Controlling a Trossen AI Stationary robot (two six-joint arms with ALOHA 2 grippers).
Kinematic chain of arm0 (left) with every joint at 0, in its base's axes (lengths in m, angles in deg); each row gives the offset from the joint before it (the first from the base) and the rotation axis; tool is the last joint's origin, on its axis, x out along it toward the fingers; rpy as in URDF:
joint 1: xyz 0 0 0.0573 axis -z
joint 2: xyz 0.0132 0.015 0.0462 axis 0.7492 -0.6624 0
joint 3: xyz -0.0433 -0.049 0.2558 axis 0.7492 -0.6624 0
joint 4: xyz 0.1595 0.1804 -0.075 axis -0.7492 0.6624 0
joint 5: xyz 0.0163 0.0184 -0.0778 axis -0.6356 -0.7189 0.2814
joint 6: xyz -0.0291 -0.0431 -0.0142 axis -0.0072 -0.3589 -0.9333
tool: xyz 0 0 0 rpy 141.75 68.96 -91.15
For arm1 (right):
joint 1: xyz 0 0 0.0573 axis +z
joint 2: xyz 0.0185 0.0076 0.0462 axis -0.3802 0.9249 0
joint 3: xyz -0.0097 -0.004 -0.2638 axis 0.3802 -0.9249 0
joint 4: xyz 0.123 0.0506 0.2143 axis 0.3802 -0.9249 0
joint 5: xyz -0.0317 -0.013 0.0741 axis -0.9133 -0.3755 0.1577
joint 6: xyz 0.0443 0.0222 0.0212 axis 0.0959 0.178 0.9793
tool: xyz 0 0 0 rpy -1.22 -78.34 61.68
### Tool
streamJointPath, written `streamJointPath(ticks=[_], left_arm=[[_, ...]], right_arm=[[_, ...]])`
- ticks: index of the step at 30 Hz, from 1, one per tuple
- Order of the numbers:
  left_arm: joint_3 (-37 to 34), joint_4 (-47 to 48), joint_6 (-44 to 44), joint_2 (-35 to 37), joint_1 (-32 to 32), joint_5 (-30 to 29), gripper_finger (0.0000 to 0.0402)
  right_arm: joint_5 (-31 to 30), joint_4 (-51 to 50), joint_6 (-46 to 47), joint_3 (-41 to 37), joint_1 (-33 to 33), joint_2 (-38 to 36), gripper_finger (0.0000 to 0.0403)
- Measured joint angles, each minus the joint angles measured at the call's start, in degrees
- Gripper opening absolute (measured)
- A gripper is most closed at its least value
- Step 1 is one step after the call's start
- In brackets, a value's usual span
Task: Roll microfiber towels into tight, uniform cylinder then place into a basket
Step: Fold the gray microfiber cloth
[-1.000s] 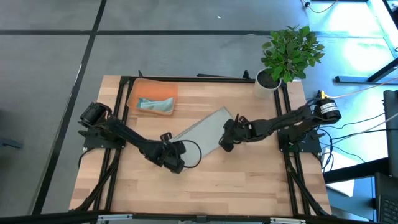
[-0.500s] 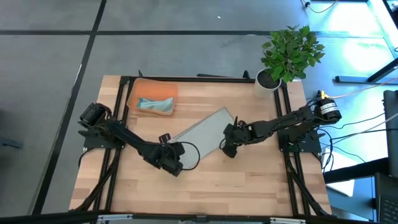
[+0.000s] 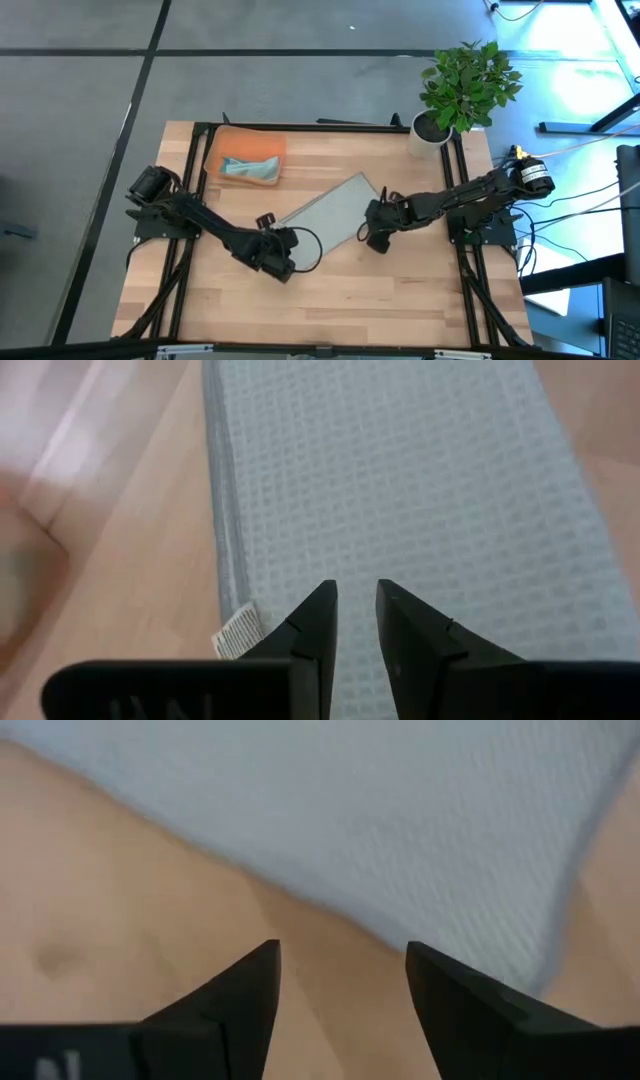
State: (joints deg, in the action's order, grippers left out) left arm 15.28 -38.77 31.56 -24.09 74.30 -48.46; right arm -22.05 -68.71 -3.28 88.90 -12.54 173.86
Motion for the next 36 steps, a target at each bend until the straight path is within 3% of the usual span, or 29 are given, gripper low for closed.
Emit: streamJointPath(ticks=[6,14,26,33,36], left_arm=[[-4.6,-1.4,-1.5,-1.0,-1.8,0.6,0.0066],[-10.5,-9.7,-2.8,-1.0,-4.6,4.7,0.0066],[-11.1,-18.5,-2.5,-1.2,-2.9,12.8,0.0065],[-11.2,-22.3,-1.7,-1.3,-0.8,13.4,0.0065],[-11.2,-23.9,0.2,-1.3,-0.4,13.6,0.0065]], right_arm=[[2.2,10.5,-4.6,0.0,0.0,0.0,0.0218],[2.3,11.3,-4.9,0.0,-0.2,3.6,0.0218],[0.8,11.4,-6.2,0.0,-4.5,9.0,0.0218],[0.7,12.2,-7.2,0.1,-7.8,9.9,0.0218],[-2.3,13.4,-8.7,0.1,-9.3,10.1,0.0218]])
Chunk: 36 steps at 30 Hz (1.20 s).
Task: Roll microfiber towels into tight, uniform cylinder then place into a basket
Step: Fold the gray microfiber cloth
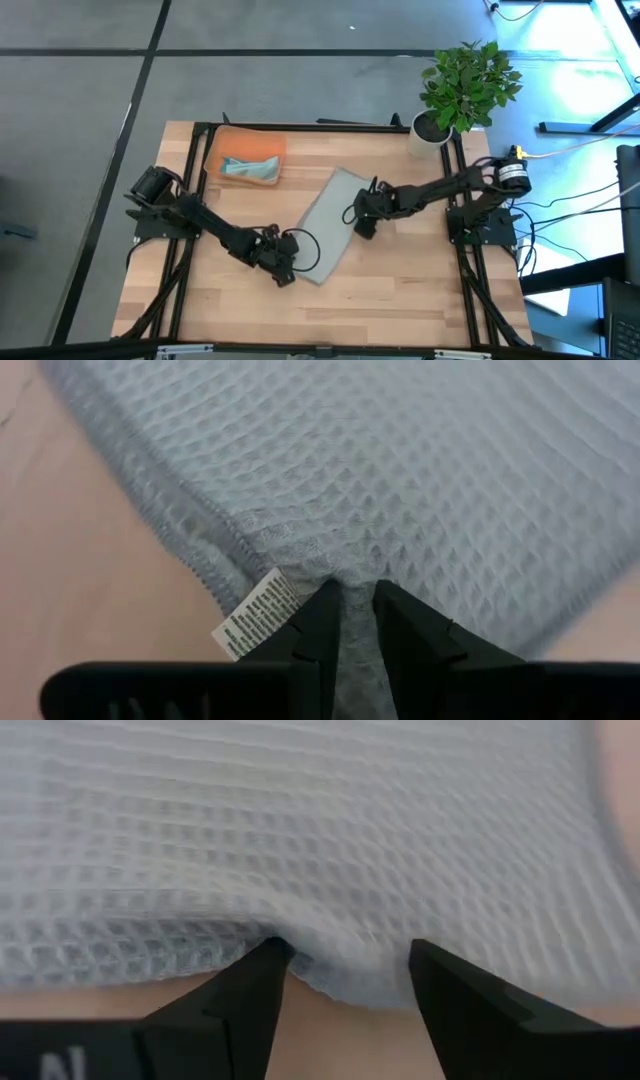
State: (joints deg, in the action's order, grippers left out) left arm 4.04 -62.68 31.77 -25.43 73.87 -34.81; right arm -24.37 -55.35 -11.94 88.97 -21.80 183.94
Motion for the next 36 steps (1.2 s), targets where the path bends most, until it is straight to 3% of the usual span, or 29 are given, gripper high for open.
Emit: streamJointPath(ticks=[9,14,19,25,30,36], left_arm=[[-0.1,-3.1,4.4,-0.1,0.0,-0.3,0.0066],[0.0,-2.5,4.6,0.3,0.0,-2.5,0.0066],[2.2,-2.5,6.6,2.1,0.6,-4.6,0.0066],[2.8,-0.7,11.0,4.4,2.4,-10.9,0.0066],[2.8,3.6,9.5,4.6,2.4,-14.0,0.0066],[2.8,5.0,7.6,4.6,1.9,-13.9,0.0066]], right_arm=[[-14.7,0.8,-2.9,-0.2,-2.4,0.1,0.0218],[-16.2,0.6,-3.5,-0.2,-1.3,-2.6,0.0218],[-11.9,-1.6,-3.3,-0.2,1.2,-8.4,0.0218],[-1.2,0.6,-3.4,-0.1,4.9,-13.6,0.0218],[8.0,3.3,-3.6,-0.1,7.3,-12.8,0.0218],[10.3,10.0,-6.8,-0.1,9.1,-7.6,0.0218]])
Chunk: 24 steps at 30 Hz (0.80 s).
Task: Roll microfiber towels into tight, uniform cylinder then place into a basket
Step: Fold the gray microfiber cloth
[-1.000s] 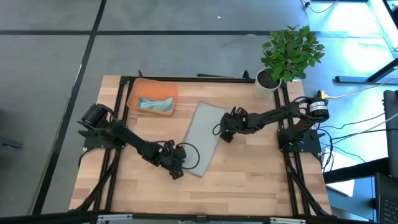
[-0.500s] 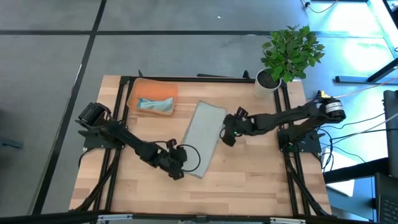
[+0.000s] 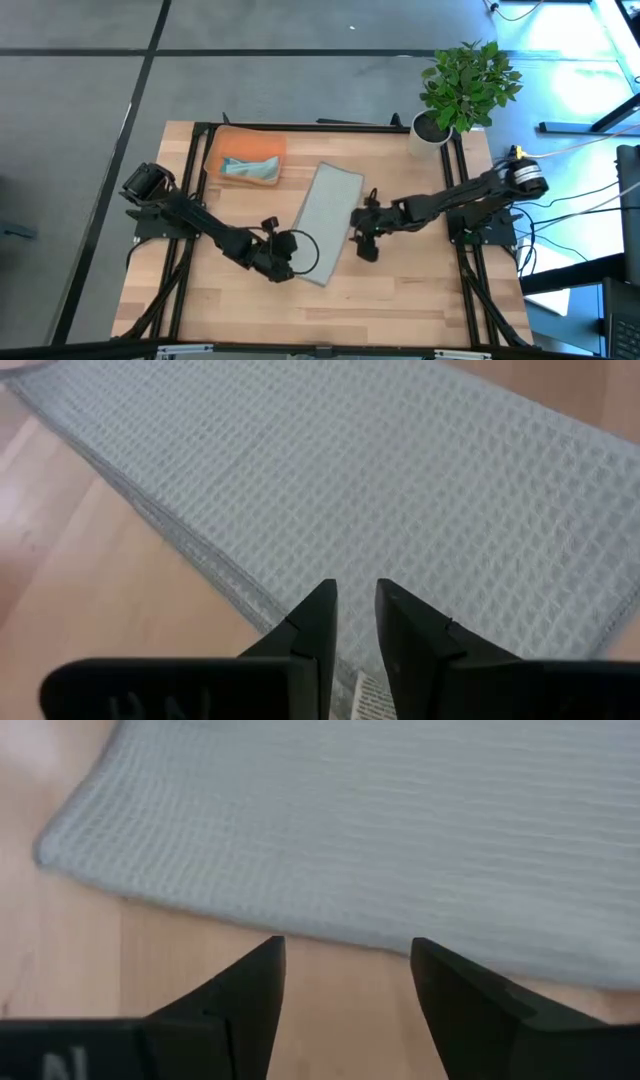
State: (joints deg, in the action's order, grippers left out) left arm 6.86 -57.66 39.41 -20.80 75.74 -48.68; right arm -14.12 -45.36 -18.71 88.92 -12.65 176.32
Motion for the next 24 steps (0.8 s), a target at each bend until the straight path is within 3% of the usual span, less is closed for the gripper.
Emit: streamJointPath(ticks=[4,12,24], left_arm=[[-0.3,-0.3,-0.1,-0.3,-0.2,2.5,0.0066],[-4.3,-0.5,-4.5,-1.0,-0.7,6.6,0.0066],[-6.9,-4.3,-9.2,-0.7,-1.0,11.7,0.0066]], right_arm=[[4.2,6.0,-2.9,0.0,-0.1,4.6,0.0218],[4.9,9.3,-4.4,0.0,-2.7,11.2,0.0218],[4.9,10.2,-4.2,0.2,-6.1,12.8,0.0218]])
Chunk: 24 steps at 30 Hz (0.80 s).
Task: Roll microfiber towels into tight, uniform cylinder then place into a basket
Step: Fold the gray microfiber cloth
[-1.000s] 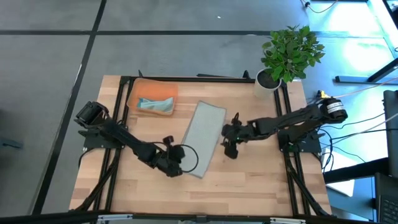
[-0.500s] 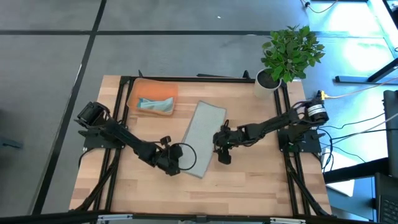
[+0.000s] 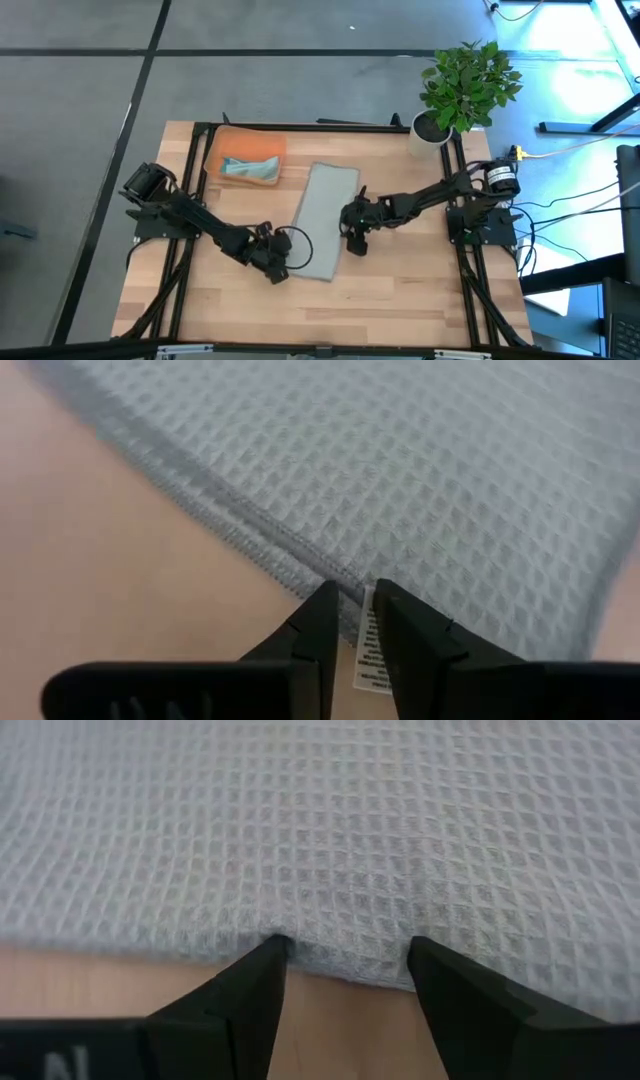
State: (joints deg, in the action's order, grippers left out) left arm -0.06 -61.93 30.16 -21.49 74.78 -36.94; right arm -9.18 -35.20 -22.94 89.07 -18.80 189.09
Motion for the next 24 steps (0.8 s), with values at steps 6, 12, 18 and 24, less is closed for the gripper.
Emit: streamJointPath(ticks=[6,12,18,24], left_arm=[[-0.1,-5.5,1.3,-0.2,0.1,5.4,0.0066],[-0.1,-7.6,3.6,-0.3,0.1,6.1,0.0066],[-0.1,-7.7,8.1,-0.3,0.1,5.2,0.0066],[0.3,-7.5,9.2,-0.3,0.2,5.0,0.0066]], right_arm=[[0.0,1.0,-0.1,-0.1,-1.2,0.1,0.0218],[-0.1,2.9,-0.4,-0.2,-2.5,0.2,0.0218],[-0.2,3.4,-4.7,1.1,-2.4,-1.9,0.0218],[0.0,2.2,-9.8,1.3,1.3,-7.1,0.0218]])
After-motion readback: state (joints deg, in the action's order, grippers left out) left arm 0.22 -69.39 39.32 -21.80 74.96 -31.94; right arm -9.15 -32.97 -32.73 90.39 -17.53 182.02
